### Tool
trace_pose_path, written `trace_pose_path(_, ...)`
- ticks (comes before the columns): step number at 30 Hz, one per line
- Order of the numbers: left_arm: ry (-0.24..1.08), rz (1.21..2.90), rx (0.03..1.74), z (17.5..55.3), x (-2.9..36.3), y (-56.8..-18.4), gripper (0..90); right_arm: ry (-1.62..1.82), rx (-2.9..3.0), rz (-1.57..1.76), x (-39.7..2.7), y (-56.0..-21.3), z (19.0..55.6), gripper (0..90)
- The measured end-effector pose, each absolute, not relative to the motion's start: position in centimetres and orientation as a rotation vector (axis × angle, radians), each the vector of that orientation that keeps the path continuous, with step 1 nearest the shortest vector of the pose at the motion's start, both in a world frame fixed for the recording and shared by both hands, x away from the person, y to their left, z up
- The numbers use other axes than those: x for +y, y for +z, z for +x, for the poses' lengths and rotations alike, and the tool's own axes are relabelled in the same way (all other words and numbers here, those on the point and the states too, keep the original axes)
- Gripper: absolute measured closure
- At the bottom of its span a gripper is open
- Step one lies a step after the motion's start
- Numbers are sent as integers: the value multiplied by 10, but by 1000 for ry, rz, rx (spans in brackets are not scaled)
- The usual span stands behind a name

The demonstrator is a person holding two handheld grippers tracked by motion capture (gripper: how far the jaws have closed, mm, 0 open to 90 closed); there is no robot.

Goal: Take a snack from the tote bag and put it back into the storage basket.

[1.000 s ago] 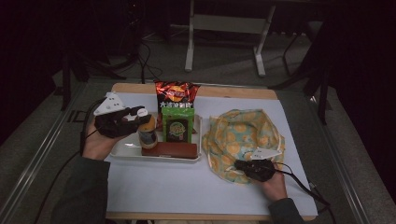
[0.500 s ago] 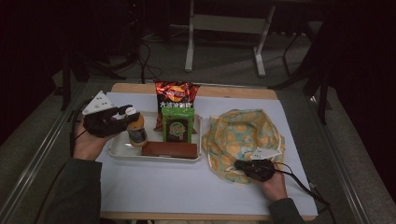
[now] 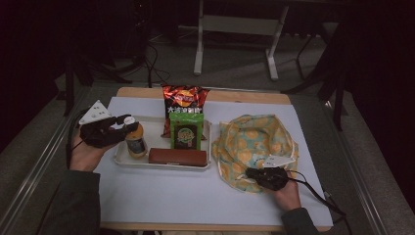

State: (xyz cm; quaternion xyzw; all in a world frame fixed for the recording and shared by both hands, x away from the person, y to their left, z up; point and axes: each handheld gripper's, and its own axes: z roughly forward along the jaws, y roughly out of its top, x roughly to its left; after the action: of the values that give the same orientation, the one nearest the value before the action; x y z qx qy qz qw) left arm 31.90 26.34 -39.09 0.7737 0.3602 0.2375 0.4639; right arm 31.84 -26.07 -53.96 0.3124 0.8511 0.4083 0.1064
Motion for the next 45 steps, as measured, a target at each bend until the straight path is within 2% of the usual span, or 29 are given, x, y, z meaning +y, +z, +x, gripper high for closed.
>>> trace_pose_path(5, 540, 1921, 881, 323, 262, -404, 580, 1201, 2508, 919, -261, -540, 318, 817)
trace_pose_path(16, 532, 1974, 885, 325, 257, -417, 580, 1201, 2507, 920, -261, -540, 318, 817)
trace_pose_path(23, 510, 1955, 881, 324, 260, -422, 580, 1202, 2508, 922, -261, -540, 318, 817)
trace_pose_path(34, 586, 1933, 975, 319, 252, -423, 529, 1202, 2509, 922, -261, -540, 318, 817)
trace_pose_path(45, 664, 1891, 1062, 311, 239, -425, 541, 1202, 2509, 922, -261, -540, 318, 816)
